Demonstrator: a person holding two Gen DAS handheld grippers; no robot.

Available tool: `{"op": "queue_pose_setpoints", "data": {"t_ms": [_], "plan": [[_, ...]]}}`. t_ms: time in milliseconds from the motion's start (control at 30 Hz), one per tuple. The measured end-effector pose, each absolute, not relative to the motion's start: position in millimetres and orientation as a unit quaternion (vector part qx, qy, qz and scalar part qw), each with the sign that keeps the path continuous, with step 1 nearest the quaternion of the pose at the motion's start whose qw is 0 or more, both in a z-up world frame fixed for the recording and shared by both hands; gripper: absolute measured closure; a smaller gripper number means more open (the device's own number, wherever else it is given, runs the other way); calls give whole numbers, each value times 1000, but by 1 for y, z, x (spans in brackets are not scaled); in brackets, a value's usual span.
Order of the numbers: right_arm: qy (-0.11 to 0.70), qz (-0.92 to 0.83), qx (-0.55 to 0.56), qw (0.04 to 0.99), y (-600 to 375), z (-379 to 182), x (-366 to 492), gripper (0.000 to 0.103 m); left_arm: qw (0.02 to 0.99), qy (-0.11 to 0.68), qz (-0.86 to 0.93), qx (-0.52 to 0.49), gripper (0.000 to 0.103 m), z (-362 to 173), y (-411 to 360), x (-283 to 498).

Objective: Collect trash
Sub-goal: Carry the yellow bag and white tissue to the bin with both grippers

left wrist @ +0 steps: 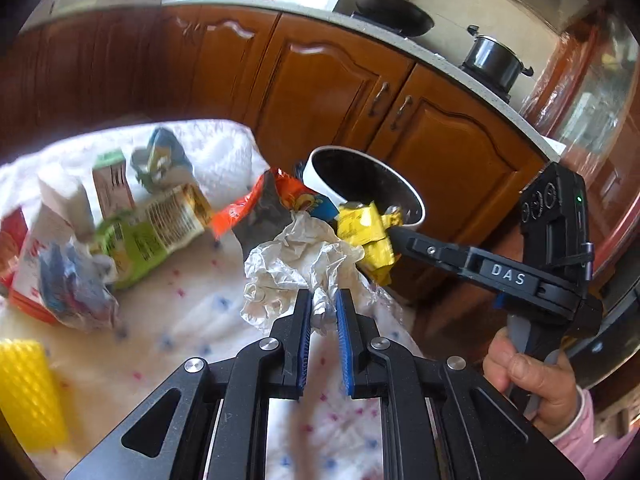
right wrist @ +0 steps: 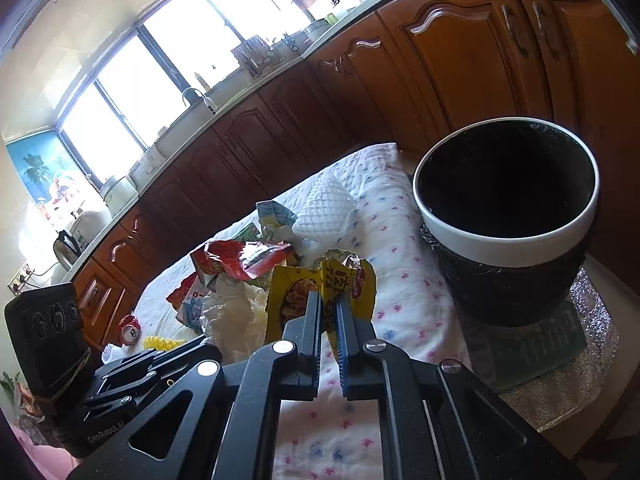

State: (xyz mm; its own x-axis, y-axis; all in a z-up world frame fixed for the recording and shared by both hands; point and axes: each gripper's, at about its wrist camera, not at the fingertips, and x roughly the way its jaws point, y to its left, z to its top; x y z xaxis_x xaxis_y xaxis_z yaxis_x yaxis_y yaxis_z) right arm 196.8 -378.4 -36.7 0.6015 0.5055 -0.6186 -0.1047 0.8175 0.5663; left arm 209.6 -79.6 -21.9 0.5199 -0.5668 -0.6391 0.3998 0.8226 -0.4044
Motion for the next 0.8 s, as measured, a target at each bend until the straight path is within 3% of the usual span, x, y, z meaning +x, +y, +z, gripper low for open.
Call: {"op": "queue_pose_setpoints", "data": {"t_ms": [400, 800], "plan": [[386, 169, 252, 871, -398, -28, 199, 96, 872, 394, -280, -78, 92, -15, -97, 209], [366, 99, 250, 891, -465, -20, 220, 96, 886, 365, -284, -27, 91, 13, -169, 273]]}}
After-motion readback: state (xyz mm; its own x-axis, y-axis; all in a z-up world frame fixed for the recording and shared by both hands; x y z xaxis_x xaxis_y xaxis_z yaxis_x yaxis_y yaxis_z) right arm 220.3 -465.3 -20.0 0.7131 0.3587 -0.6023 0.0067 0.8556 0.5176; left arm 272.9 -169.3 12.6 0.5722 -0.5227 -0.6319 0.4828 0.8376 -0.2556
